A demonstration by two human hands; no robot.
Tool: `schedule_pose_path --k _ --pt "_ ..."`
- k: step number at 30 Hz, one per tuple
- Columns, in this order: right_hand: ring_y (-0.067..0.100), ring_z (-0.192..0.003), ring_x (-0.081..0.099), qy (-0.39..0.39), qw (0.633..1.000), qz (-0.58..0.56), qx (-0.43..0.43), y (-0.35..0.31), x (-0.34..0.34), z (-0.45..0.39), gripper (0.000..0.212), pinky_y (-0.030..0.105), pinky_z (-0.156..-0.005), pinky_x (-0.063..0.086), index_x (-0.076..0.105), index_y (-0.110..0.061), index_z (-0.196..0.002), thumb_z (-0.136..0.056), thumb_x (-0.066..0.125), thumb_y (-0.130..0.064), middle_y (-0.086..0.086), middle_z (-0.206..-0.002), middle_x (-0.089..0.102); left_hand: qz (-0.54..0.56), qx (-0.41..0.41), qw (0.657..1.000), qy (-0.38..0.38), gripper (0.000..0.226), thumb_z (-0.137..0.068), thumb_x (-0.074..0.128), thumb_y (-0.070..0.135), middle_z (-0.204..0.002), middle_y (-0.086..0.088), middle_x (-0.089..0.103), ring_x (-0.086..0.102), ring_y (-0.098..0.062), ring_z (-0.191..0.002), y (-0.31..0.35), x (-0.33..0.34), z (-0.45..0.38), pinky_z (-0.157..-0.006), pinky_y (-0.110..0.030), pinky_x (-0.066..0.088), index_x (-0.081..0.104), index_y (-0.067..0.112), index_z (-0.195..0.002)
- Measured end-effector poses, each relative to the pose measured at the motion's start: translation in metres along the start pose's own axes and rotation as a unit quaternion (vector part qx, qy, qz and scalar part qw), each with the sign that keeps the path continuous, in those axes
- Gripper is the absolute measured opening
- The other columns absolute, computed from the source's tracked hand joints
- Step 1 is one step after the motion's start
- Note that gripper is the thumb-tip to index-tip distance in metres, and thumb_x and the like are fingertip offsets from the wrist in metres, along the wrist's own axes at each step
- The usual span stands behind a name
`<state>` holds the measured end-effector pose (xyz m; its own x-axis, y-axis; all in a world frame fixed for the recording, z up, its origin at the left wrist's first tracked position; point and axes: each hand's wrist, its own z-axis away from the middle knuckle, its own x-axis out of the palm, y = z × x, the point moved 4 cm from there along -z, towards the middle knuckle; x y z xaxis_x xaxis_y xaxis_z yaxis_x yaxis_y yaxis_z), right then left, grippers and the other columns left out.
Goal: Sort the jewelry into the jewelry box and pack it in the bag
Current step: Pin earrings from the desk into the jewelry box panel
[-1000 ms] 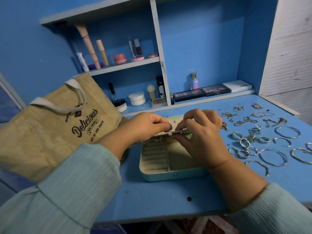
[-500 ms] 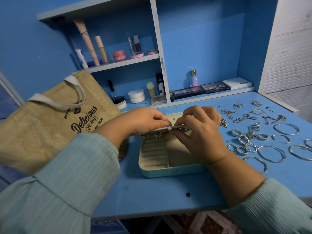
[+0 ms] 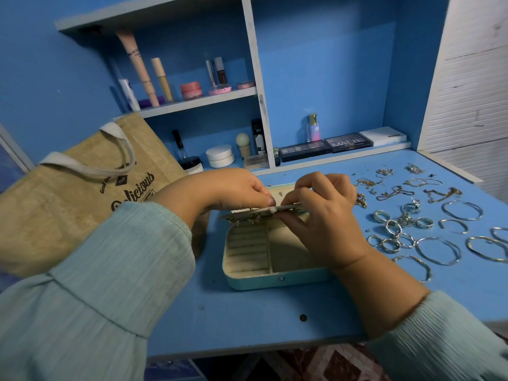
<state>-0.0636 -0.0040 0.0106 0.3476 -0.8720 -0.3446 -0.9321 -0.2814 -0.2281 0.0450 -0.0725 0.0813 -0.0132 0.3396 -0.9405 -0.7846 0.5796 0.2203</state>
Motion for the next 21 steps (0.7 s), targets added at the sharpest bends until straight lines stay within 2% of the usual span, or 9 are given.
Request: schedule_pose_path --k 5,10,15,21 --pt "0.02 -0.087 0.039 0.005 1.0 0.001 -0.001 0.0 -0.0003 0.0 0.024 0.031 -0.072 0.023 0.068 -0.019 -0.073 -0.075 0.061 -0.041 0.0 -0.085 0.062 -0.009 -0.012 1.0 -0.004 0.015 -0.092 0.051 0.037 -0.102 0.012 0.056 0.051 -0.008 -0.102 0.0011 -0.0012 -0.0011 -0.086 -0.021 0.034 0.063 0.032 -0.1" --pt "0.02 -0.087 0.038 0.003 1.0 0.003 -0.005 -0.0003 -0.0005 -0.0003 0.023 0.031 -0.072 0.022 0.069 -0.019 -0.073 -0.074 0.061 -0.04 0.0 -0.084 0.062 -0.035 -0.032 0.999 -0.023 0.03 -0.092 0.049 0.039 -0.119 0.004 0.06 0.052 -0.015 -0.111 0.0024 -0.002 -0.0013 -0.091 -0.026 0.037 0.066 0.022 -0.111" --pt "0.019 -0.086 0.038 0.005 1.0 0.006 -0.009 -0.0013 -0.0005 -0.0002 0.022 0.031 -0.072 0.022 0.069 -0.02 -0.072 -0.073 0.062 -0.04 -0.001 -0.084 0.062 -0.066 -0.025 0.996 -0.045 0.03 -0.093 0.046 0.041 -0.121 0.009 0.056 0.047 -0.008 -0.104 0.004 -0.0035 0.0003 -0.091 -0.023 0.032 0.063 0.029 -0.116" --pt "0.019 -0.086 0.038 0.002 1.0 0.008 -0.022 -0.0023 -0.0004 0.0005 0.022 0.031 -0.072 0.023 0.069 -0.019 -0.072 -0.072 0.063 -0.04 -0.001 -0.083 0.062 -0.089 -0.023 0.994 -0.066 0.032 -0.093 0.046 0.042 -0.123 0.008 0.057 0.046 -0.007 -0.104 0.0052 -0.0033 -0.0002 -0.092 -0.024 0.031 0.062 0.028 -0.117"
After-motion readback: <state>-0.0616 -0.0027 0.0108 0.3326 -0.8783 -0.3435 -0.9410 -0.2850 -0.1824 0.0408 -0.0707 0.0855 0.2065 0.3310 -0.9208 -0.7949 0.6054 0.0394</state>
